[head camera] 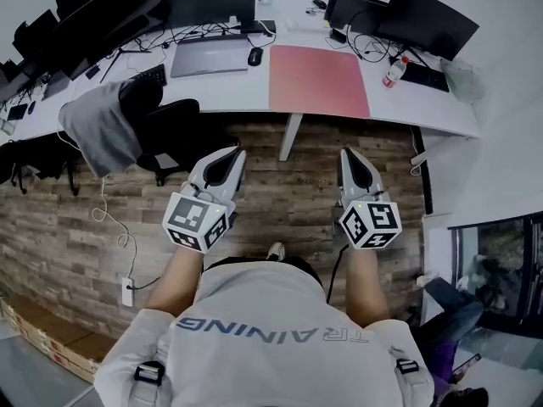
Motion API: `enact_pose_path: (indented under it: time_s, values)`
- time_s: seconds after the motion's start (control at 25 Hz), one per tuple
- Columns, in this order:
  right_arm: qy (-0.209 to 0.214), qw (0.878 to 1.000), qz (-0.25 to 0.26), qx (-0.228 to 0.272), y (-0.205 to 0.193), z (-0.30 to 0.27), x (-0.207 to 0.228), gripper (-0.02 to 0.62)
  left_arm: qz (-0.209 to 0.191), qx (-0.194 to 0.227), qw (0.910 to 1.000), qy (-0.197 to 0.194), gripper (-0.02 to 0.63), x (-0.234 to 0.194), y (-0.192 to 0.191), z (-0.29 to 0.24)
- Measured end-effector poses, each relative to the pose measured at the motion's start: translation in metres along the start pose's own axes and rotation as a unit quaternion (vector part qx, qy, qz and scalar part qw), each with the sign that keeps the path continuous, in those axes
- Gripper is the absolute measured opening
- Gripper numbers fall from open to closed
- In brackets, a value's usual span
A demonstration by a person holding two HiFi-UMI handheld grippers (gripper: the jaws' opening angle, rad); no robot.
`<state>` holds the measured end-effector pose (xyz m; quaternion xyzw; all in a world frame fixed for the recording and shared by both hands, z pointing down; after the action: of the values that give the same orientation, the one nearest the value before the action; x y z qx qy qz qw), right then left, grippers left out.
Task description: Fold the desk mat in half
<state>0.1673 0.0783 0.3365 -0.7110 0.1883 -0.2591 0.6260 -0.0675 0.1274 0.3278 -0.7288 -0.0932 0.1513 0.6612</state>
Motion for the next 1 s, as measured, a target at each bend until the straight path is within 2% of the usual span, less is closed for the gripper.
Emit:
enact_pose_path:
  time_s: [0.24,0.48,0.72,1.0]
  values:
    - [0.017,1.0,-0.017,-0.011,-0.008,-0.022,0.05,0.015,0.002,-0.011,0.9998,0.018,0.002,0.012,-0.003,-0.045]
    - [0.036,0.999,-0.021,-0.022,-0.019,-0.046,0.067,0.015,0.003,-0.026,0.9992,0.03,0.002,0.006,-0.01,-0.073]
    - [0.024,0.999,-0.017,-0.027,-0.019,-0.072,0.087,0.016,0.009,-0.03,0.9992,0.024,0.002,-0.013,-0.015,-0.103]
    - [0.007,0.999,0.001,-0.042,-0.01,-0.132,0.106,0.015,0.018,-0.024,0.9996,0.004,0.002,-0.056,-0.011,-0.162]
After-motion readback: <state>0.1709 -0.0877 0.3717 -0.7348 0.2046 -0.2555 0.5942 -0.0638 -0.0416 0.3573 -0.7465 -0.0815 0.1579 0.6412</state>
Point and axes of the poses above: the fingertips, and each gripper's own axes: z backward along the fingers, x to its right, y out of its top, the point moved 3 cm from there along z, backward along the fingers, and after that the axes turned 5 degrees about y, right-handed, at the moved point
